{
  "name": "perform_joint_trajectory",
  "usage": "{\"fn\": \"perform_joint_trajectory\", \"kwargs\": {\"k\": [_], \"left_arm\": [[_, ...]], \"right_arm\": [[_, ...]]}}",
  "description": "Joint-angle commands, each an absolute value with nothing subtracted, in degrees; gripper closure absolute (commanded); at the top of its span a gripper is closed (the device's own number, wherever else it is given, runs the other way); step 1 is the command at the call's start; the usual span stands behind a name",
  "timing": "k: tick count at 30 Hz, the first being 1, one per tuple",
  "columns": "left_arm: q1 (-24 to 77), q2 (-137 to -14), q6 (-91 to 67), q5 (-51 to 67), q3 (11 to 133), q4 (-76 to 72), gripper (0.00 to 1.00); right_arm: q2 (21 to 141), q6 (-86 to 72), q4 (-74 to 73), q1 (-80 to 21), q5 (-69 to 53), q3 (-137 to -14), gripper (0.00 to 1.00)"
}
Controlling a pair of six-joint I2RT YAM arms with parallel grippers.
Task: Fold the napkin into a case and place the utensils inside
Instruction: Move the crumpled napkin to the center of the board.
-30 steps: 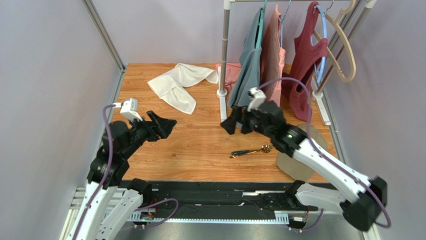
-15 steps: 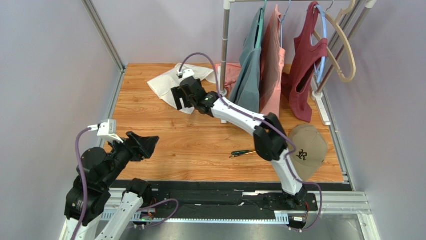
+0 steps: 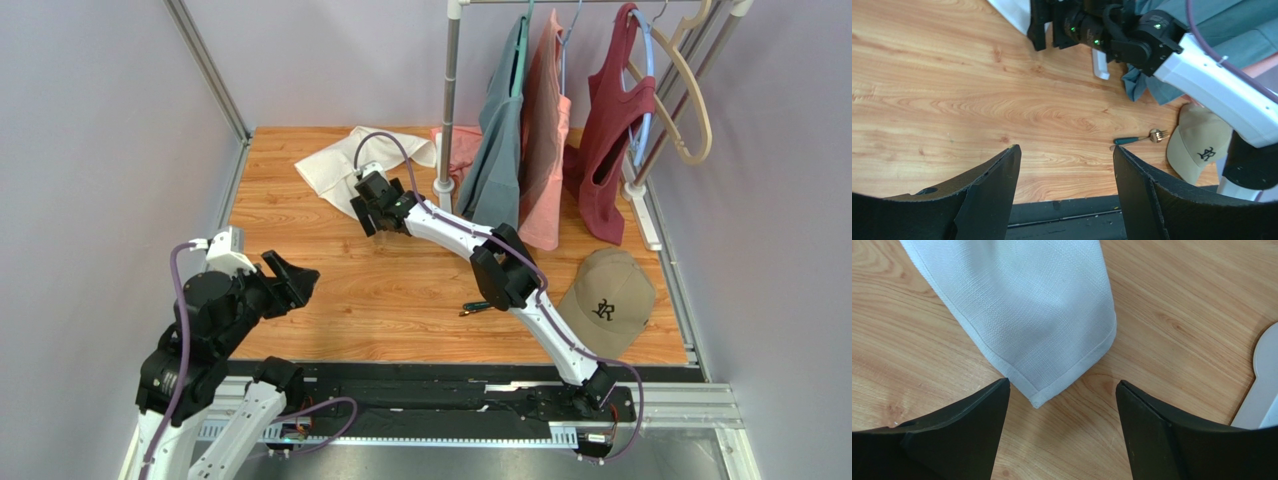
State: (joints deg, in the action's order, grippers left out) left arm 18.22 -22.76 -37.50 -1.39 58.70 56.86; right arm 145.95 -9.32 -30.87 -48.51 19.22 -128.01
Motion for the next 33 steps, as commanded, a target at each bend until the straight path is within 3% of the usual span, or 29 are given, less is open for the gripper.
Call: {"fn": "perform_joint_trajectory", "kwargs": {"k": [1,7,10,12,14,17,22,28,32,33], "left_arm": [[17.84,-27.24,-40.25,-4.22,61.26,58.53,0.23],[17.84,-30.93,-40.87,-6.15,62.31,57.39,0.24],[17.84,-31.9,-41.13,-7.12,63.37,57.22,0.24],[17.84,-32.6,-41.48,-8.43,63.72,57.13,0.23],[17.84,-33.31,-42.27,-10.88,64.33,58.09,0.23],[17.84,-35.94,-43.41,-13.96,64.69,59.93,0.23],[17.67,-42.0,-45.79,-18.11,65.39,62.05,0.25],[14.86,-44.03,-45.0,-16.88,66.8,57.66,0.27],[11.96,-46.49,-43.86,-10.92,67.59,55.29,0.28],[11.43,-47.71,-43.68,-9.77,67.15,55.28,0.28]], "right_arm": [[145.81,-11.07,-31.37,-47.99,16.53,-128.68,0.21],[147.04,-14.49,-30.32,-47.81,7.58,-127.44,0.45],[147.65,-14.94,-29.97,-47.9,3.62,-127.44,0.65],[147.66,-15.55,-30.15,-48.25,1.85,-127.53,0.88],[147.22,-15.64,-31.2,-49.56,0.79,-127.35,1.0],[141.98,-16.95,-32.35,-52.45,-1.84,-123.33,1.0],[126.41,-22.32,-21.48,-60.19,-9.21,-100.88,1.0],[117.6,-25.68,-14.14,-64.86,-19.67,-92.28,1.0],[113.39,-26.88,-16.17,-59.8,-17.23,-89.41,0.58],[112.42,-27.33,-16.26,-58.11,-16.7,-88.34,0.54]]}}
